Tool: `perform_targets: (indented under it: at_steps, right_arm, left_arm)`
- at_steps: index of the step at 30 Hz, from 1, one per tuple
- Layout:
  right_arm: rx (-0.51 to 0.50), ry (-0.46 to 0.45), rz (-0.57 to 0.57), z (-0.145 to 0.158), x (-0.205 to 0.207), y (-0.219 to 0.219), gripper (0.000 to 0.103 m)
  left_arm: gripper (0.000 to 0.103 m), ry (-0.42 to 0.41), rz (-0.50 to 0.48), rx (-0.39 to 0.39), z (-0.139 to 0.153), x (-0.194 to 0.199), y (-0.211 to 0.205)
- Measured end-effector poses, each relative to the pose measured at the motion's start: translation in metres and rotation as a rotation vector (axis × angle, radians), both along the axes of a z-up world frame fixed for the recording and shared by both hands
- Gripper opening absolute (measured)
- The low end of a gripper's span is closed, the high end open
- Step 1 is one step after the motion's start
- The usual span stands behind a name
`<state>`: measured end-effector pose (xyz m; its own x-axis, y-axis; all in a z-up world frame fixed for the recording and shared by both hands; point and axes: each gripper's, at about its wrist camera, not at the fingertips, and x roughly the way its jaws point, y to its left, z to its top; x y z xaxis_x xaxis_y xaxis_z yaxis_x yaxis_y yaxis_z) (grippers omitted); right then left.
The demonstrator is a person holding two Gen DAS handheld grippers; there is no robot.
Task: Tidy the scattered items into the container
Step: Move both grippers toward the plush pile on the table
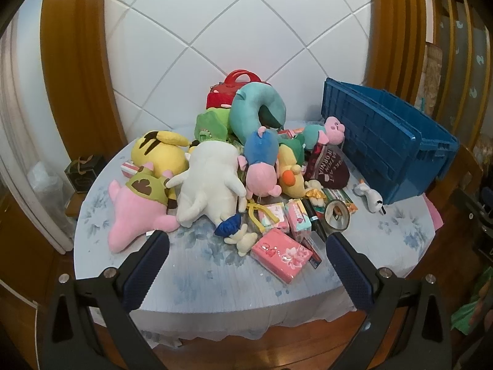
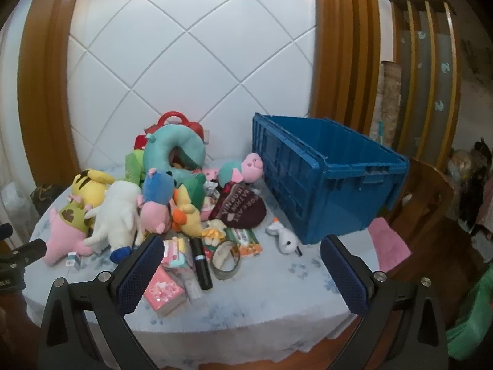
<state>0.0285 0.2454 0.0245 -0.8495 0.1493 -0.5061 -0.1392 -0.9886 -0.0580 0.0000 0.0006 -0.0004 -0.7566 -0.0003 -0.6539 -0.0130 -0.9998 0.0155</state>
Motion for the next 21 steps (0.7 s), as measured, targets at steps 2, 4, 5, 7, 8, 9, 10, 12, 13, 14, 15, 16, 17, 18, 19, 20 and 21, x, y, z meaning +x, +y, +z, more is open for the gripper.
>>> perform_targets:
  at_steps: [2,4,5,7,8,9,10,12,13,14,15,16,17,18,19,20,21]
  right_arm:
    - [0.0,-0.001,-0.001,0.0,0.0,0.0,0.103]
    - [0.001,-0.001,-0.002,0.0,-0.001,0.0,0.103]
    - [0.001,-0.001,-0.002,0.0,-0.001,-0.001,0.103]
    - [0.001,-0.002,-0.003,0.0,-0.002,-0.001,0.103]
    - [0.002,-0.002,-0.004,0.0,-0.002,-0.001,0.103]
    - [0.002,-0.002,-0.004,0.0,-0.002,-0.001,0.103]
    - [0.002,-0.003,-0.005,0.0,-0.002,-0.001,0.103]
    - [0.003,-0.003,-0.006,0.0,-0.003,-0.001,0.103]
    - [0.003,-0.003,-0.006,0.0,-0.003,-0.002,0.103]
    - [0.003,-0.004,-0.006,0.0,-0.003,-0.002,0.103]
    - [0.003,-0.004,-0.007,0.0,-0.004,-0.002,0.103]
    - [0.003,-0.004,-0.007,0.0,-0.004,-0.002,0.103]
    - [0.004,-0.005,-0.008,0.0,-0.004,-0.002,0.103]
    - [0.004,-0.005,-0.008,0.0,-0.004,-0.002,0.103]
    - [0.004,-0.005,-0.009,-0.001,-0.004,-0.002,0.103]
    - [0.004,-0.005,-0.009,0.0,-0.005,-0.002,0.103]
    - [0.004,-0.005,-0.01,0.0,-0.005,-0.002,0.103]
  left_arm:
    - [0.103,-0.003,-0.001,-0.005,-0.001,0.0,0.001]
    - [0.103,-0.018,-0.006,-0.007,-0.001,-0.005,0.005]
    - [0.103,-0.025,-0.007,-0.005,0.0,-0.008,0.006]
    - [0.103,-0.002,0.0,0.033,-0.001,-0.002,-0.007]
    - [0.103,-0.008,0.002,0.026,-0.001,-0.003,-0.006]
    - [0.103,-0.004,0.003,0.024,-0.001,-0.003,-0.006]
    - [0.103,-0.002,0.005,0.021,0.0,-0.004,-0.006]
    - [0.103,0.005,0.005,0.016,-0.003,-0.001,-0.006]
    - [0.103,0.008,0.004,0.014,-0.004,0.0,-0.006]
    - [0.103,0.008,0.004,0.011,-0.004,0.0,-0.006]
    - [0.103,0.008,0.003,0.01,-0.005,0.0,-0.005]
    - [0.103,0.006,0.004,0.009,-0.005,0.0,-0.005]
    - [0.103,0.004,0.005,0.008,-0.005,-0.001,-0.005]
    - [0.103,0.002,0.005,0.009,-0.005,-0.001,-0.005]
    - [0.103,0.002,0.006,0.009,-0.005,-0.001,-0.005]
    - [0.103,0.003,0.008,0.008,-0.005,-0.001,-0.005]
    - [0.103,0.003,0.009,0.009,-0.005,-0.001,-0.005]
